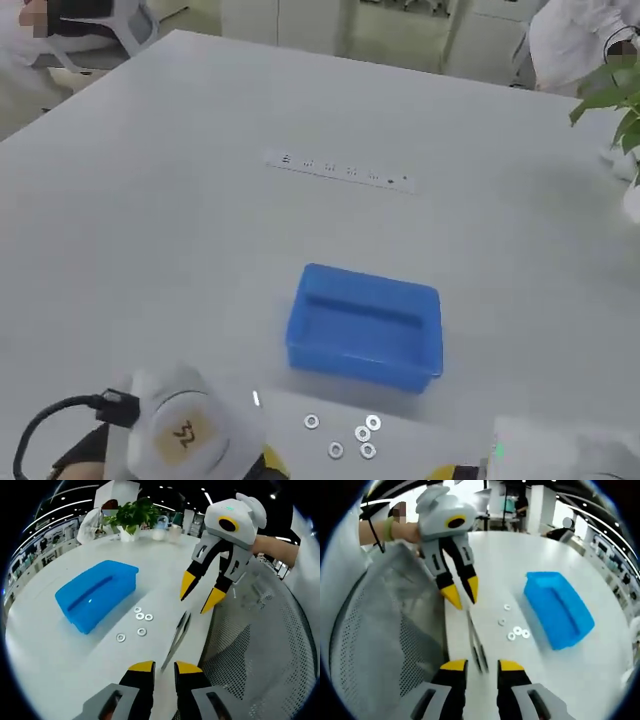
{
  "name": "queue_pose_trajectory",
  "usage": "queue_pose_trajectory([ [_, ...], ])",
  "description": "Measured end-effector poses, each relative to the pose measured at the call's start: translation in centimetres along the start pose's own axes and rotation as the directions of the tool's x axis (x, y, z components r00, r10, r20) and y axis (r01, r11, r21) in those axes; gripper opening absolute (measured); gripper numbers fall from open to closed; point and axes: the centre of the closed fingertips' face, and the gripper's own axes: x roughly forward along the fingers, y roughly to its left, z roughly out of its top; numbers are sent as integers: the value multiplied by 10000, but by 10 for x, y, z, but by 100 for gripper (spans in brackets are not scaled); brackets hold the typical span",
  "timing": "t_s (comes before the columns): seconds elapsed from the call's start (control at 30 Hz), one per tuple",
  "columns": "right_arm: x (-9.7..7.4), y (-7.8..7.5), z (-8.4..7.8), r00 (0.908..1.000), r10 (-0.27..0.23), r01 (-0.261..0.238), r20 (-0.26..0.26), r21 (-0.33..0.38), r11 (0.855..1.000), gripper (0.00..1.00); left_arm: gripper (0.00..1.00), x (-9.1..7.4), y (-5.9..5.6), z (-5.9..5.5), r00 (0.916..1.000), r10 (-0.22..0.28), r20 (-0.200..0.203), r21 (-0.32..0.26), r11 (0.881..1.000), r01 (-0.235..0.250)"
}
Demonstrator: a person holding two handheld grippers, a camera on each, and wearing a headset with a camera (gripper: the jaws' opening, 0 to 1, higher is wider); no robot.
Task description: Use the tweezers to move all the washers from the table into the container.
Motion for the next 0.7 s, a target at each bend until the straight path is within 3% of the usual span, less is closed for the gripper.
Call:
queue_pose_trajectory([
  [0.17, 5, 3, -3, 9999, 133, -132, -76, 84, 9999, 21, 10, 11, -5, -10, 9963, -51, -856, 861, 9962, 125],
  [0.23, 6, 4, -4, 9999, 166, -165, -44, 131, 9998, 22, 9, 14, -3, -5, 9972, 4, -742, 1307, 9914, 93],
  [0.3, 8, 4, -6, 9998, 167, -167, -45, 120, 9998, 22, 6, 14, -3, -9, 9950, 33, -994, 1046, 9945, 72],
  [0.4, 8, 3, -8, 9999, 135, -134, -102, 105, 9999, 23, 3, 16, -1, -8, 9939, 15, -1099, 1663, 9859, 169],
  [0.5, 6, 2, -8, 10000, 54, -53, -64, 62, 10000, 24, 1, 15, -1, -8, 9930, -49, -1177, 1805, 9832, 263],
  [0.7, 6, 2, -8, 10000, 20, -20, 13, 0, 10000, 25, 0, 16, -8, -10, 9919, -147, -1265, 2487, 9675, 460],
])
